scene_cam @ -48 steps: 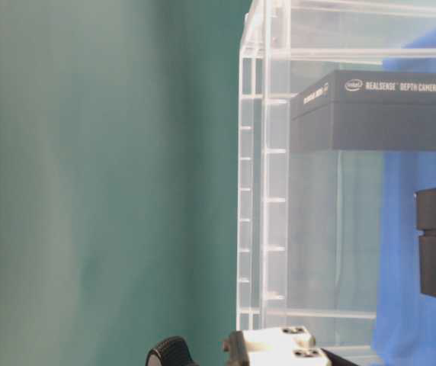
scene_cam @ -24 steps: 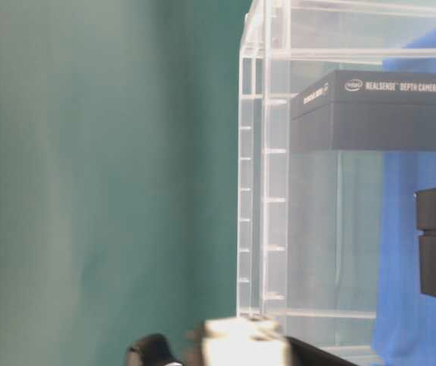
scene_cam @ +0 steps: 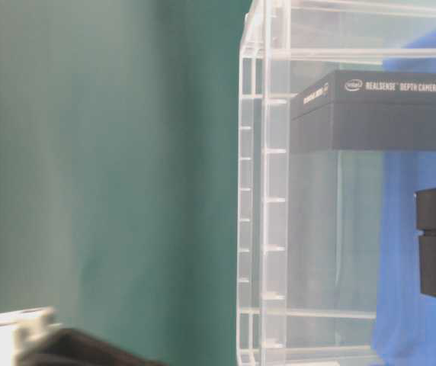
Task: Take the box out of the case with the left arm.
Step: 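Withdraw the left gripper to the left side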
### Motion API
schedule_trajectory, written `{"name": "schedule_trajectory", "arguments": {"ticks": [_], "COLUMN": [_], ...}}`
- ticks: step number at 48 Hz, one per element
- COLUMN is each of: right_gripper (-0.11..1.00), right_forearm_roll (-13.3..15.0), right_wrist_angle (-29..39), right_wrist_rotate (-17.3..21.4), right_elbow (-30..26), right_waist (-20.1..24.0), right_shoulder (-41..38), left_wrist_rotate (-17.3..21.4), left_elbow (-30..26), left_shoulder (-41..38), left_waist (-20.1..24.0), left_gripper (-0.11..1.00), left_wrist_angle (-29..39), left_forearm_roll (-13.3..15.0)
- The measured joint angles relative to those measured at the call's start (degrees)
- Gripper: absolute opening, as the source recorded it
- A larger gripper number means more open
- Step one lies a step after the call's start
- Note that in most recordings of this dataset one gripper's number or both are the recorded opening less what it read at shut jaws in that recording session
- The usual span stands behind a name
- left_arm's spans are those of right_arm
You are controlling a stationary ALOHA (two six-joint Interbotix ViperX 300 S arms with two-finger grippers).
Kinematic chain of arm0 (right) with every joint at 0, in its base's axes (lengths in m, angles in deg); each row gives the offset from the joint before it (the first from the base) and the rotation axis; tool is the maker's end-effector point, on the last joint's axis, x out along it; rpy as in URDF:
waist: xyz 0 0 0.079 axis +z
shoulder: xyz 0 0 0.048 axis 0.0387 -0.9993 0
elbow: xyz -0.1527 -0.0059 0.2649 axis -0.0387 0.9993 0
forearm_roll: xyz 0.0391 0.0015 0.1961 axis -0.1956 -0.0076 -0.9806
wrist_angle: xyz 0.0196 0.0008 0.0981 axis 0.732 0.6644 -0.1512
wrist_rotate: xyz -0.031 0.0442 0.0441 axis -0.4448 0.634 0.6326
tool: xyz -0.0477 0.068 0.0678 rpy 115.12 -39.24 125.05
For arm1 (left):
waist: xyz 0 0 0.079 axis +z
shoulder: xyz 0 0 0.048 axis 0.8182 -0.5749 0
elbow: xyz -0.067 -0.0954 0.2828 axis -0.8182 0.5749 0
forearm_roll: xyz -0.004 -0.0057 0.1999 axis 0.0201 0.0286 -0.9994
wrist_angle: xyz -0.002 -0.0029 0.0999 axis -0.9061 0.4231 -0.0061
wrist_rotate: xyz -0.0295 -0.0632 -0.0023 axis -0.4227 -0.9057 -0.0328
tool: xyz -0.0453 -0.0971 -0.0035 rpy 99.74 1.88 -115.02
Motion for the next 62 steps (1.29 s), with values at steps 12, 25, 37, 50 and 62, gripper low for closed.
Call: {"name": "schedule_trajectory", "arguments": {"ticks": [12,25,37,50,62], "right_gripper": [0.01,0.01,0.01,0.01,0.01], "right_forearm_roll": [0.18,0.26,0.26,0.26,0.26], "right_wrist_angle": [-0.09,0.0,-0.09,0.0,0.0], "right_wrist_rotate": [0.0,0.0,0.0,0.0,0.09], "right_elbow": [0.0,0.0,0.0,0.0,0.0], "right_waist": [0.0,0.0,0.0,0.0,0.0], "right_shoulder": [-0.09,0.0,-0.09,0.0,0.0], "left_wrist_rotate": [0.26,0.18,1.14,1.23,1.49], "left_elbow": [-4.04,-3.96,-0.7,7.12,15.12], "left_shoulder": [0.09,0.09,2.99,10.28,18.9], "left_waist": [0.18,0.18,-0.79,-2.46,-2.72], "left_gripper": [0.89,0.89,0.89,0.89,0.88], "left_wrist_angle": [3.96,3.96,4.31,4.31,4.48], "left_forearm_roll": [-0.35,-0.35,-0.35,-0.35,-0.44]}}
